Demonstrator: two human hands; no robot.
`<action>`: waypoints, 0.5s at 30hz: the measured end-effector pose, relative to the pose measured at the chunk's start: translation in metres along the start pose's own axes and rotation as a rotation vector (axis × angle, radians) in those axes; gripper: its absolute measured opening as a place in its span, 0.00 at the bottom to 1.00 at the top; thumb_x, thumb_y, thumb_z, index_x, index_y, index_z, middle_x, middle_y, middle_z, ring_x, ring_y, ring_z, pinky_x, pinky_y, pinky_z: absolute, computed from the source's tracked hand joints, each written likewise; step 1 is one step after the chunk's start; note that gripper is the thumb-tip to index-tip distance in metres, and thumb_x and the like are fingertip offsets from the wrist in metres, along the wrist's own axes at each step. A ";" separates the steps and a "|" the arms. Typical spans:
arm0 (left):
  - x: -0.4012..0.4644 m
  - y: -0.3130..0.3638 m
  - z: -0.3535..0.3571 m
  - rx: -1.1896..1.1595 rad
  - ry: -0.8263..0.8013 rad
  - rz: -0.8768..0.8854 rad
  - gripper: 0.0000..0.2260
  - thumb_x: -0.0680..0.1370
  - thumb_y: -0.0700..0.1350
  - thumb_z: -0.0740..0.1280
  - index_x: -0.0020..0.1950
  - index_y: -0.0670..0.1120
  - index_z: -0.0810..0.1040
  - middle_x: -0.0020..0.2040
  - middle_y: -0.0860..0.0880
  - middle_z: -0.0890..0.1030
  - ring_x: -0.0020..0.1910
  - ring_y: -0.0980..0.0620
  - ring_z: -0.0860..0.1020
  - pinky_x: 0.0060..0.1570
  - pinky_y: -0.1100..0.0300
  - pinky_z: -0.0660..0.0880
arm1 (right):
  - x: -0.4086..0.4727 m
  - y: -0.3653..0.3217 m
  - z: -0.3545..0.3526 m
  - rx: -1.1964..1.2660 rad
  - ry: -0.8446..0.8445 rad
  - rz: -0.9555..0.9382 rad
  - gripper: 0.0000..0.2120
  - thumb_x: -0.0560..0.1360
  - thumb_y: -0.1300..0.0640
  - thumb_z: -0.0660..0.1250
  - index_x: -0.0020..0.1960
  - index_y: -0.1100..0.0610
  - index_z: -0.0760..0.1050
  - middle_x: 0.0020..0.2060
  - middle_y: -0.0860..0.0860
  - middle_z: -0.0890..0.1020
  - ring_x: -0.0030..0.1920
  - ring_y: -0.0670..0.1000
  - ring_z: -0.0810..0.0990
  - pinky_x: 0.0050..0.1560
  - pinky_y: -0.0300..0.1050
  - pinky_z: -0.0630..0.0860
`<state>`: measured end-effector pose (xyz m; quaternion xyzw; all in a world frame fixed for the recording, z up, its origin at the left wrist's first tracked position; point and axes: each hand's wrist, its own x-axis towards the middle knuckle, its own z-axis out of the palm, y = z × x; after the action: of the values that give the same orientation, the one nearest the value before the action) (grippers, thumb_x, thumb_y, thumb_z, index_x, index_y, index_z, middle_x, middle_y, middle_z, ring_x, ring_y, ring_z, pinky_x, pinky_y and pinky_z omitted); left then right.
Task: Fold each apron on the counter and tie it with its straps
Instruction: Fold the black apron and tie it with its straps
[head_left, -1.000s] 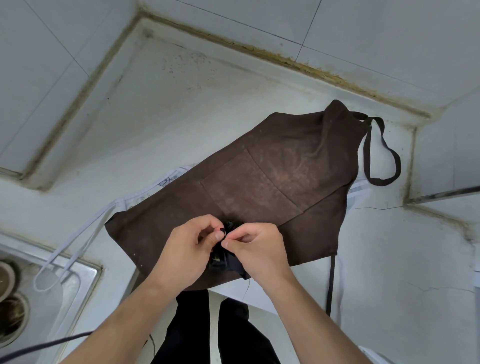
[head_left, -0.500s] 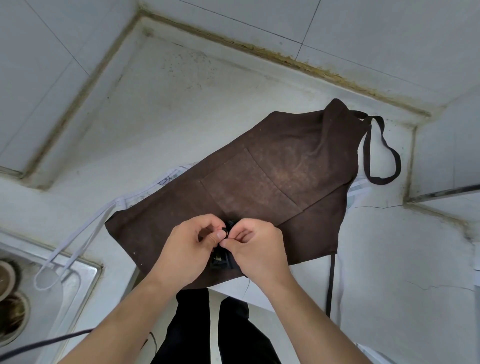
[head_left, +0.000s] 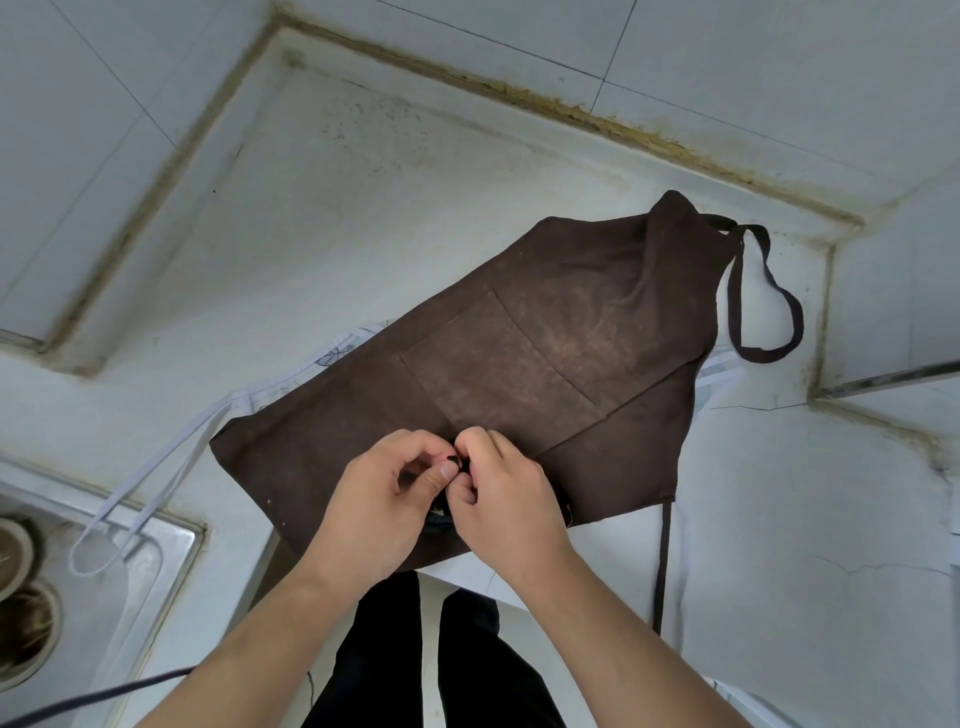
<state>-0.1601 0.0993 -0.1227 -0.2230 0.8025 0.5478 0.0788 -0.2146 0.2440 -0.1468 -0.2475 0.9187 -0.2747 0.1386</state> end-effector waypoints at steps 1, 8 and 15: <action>0.000 -0.001 0.001 -0.004 0.003 0.002 0.10 0.81 0.41 0.72 0.47 0.57 0.83 0.47 0.55 0.83 0.48 0.52 0.83 0.48 0.61 0.79 | 0.000 -0.001 0.000 0.003 0.008 -0.004 0.08 0.76 0.60 0.68 0.51 0.53 0.71 0.40 0.48 0.77 0.32 0.49 0.71 0.32 0.35 0.61; 0.003 -0.002 -0.004 0.020 0.041 -0.008 0.06 0.81 0.43 0.71 0.48 0.55 0.83 0.47 0.55 0.84 0.49 0.54 0.82 0.49 0.63 0.77 | 0.006 0.004 -0.004 0.153 -0.004 0.066 0.06 0.79 0.58 0.70 0.45 0.53 0.74 0.34 0.42 0.74 0.33 0.45 0.73 0.32 0.40 0.71; 0.005 -0.005 -0.008 0.026 0.061 -0.066 0.04 0.82 0.46 0.70 0.48 0.52 0.82 0.45 0.55 0.84 0.46 0.55 0.82 0.45 0.65 0.75 | 0.015 0.013 -0.025 0.468 -0.196 0.323 0.07 0.79 0.60 0.69 0.43 0.53 0.81 0.33 0.48 0.86 0.36 0.45 0.86 0.45 0.45 0.85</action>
<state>-0.1614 0.0891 -0.1262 -0.2649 0.8038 0.5273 0.0754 -0.2418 0.2560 -0.1359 -0.0849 0.8403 -0.4281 0.3217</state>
